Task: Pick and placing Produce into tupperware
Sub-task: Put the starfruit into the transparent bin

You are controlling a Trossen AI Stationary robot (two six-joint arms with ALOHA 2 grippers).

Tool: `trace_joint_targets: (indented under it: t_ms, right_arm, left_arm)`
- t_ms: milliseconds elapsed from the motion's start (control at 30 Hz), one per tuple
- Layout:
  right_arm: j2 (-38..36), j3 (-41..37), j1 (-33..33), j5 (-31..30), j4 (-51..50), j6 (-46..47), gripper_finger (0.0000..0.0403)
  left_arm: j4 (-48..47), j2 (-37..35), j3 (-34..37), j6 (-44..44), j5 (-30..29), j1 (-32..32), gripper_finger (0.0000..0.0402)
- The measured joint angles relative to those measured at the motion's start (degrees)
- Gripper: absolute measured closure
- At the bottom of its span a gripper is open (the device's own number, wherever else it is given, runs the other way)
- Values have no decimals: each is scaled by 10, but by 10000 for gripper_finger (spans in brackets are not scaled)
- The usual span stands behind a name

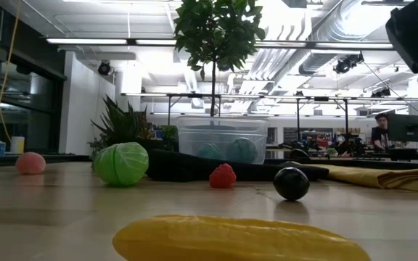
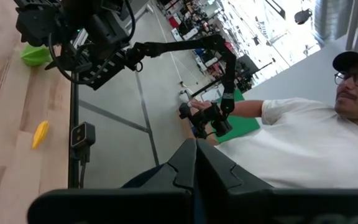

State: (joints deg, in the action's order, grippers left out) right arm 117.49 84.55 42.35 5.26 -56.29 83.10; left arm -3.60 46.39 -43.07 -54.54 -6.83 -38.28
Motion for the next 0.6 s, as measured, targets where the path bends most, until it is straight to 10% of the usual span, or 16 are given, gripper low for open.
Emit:
trace_joint_targets:
  t_ms: [600]
  right_arm:
    - [0, 0, 0, 14, 0, -11, 64]
  left_arm:
    - [0, 0, 0, 0, 0, 0, 401]
